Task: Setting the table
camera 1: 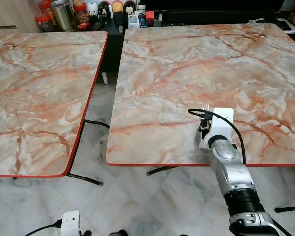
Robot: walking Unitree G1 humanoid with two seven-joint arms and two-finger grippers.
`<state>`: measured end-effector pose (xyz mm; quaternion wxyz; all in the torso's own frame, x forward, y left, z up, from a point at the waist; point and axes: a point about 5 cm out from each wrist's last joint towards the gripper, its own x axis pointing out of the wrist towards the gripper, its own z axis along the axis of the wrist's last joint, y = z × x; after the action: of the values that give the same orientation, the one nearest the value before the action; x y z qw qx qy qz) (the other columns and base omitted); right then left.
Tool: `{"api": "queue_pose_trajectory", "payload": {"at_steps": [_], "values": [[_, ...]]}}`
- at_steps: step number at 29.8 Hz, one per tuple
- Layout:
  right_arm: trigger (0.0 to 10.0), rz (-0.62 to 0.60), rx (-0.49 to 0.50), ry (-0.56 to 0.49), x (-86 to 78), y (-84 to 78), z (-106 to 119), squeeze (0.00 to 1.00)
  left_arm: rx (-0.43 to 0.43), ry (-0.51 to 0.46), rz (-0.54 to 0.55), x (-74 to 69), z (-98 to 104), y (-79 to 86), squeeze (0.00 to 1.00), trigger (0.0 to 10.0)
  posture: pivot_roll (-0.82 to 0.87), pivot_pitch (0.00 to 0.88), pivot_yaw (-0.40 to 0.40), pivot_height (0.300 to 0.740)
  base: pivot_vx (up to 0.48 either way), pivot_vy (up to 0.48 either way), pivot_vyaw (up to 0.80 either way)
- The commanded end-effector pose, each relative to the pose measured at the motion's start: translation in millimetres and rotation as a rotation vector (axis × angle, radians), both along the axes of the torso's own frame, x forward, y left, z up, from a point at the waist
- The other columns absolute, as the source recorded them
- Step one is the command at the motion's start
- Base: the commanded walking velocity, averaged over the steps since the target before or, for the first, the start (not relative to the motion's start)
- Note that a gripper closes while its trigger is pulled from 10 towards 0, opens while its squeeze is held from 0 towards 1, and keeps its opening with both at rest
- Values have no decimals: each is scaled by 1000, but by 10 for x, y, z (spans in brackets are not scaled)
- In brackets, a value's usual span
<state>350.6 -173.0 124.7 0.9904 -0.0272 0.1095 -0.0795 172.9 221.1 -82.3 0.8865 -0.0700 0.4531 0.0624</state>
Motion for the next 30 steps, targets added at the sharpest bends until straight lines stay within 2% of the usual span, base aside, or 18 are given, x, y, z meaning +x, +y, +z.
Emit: {"api": "queue_pose_trajectory", "payload": {"at_steps": [1, 6, 13, 30], "values": [[10000, -16, 10, 9, 11, -26, -6, 0, 6, 42, -6, -99, -50, -11, 0, 10000, -34, 144, 33, 740, 0, 0, 0], [10000, -53, 6, 19, 24, -104, 1, 0, 1, 43, -3, -95, -53, -29, 0, 10000, -36, 153, 34, 740, 0, 0, 0], [10000, -63, 15, 57, 5, -129, -69, 0, 2, 43, 0, -89, -49, -20, 0, 10000, -32, 158, 34, 740, 0, 0, 0], [10000, -50, 64, 70, -2, -84, -131, 0, 8, 49, 6, -148, -44, 98, 0, 10000, -30, 163, 35, 740, 0, 0, 0]]}}
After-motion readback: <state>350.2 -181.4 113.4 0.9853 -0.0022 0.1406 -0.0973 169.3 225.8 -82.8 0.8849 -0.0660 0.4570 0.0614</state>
